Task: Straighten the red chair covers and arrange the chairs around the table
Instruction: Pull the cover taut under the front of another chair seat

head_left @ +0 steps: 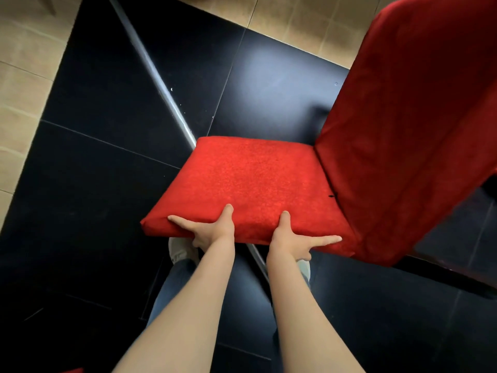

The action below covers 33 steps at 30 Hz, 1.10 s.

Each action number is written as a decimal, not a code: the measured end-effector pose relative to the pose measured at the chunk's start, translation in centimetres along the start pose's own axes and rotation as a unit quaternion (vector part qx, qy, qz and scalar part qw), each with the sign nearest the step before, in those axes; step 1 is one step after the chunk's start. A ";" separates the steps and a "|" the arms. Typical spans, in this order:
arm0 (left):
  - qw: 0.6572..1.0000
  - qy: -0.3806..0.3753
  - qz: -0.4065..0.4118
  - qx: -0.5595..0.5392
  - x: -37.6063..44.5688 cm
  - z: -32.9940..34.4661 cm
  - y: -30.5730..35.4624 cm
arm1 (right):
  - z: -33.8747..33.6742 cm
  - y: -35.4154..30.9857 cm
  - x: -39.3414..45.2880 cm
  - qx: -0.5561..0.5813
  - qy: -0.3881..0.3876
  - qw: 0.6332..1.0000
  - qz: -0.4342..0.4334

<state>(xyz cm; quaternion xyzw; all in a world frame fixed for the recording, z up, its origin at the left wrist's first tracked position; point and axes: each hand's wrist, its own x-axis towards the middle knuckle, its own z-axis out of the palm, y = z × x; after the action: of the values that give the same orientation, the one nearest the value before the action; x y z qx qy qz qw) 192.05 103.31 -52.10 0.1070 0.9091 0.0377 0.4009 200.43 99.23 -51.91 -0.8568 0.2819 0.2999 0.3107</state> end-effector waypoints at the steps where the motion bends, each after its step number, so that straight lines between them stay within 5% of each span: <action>1: 1.000 0.005 0.006 0.031 0.1 -0.4 0.4 | 0.1 0.0 -0.5 0.001 0.003 1.000 0.007; 15: 0.992 0.012 0.074 0.104 2.6 -2.7 3.0 | 1.2 0.1 -4.0 0.021 0.022 0.995 0.091; 33: 0.988 -0.022 0.135 0.066 -1.1 -0.4 9.5 | 1.7 -8.0 -2.9 0.013 0.001 0.998 0.066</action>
<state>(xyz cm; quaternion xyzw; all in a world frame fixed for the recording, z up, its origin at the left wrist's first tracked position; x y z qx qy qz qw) 194.03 112.31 -49.58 0.2557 0.8779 0.0288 0.4039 203.30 106.51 -48.09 -0.8326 0.3420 0.3152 0.3009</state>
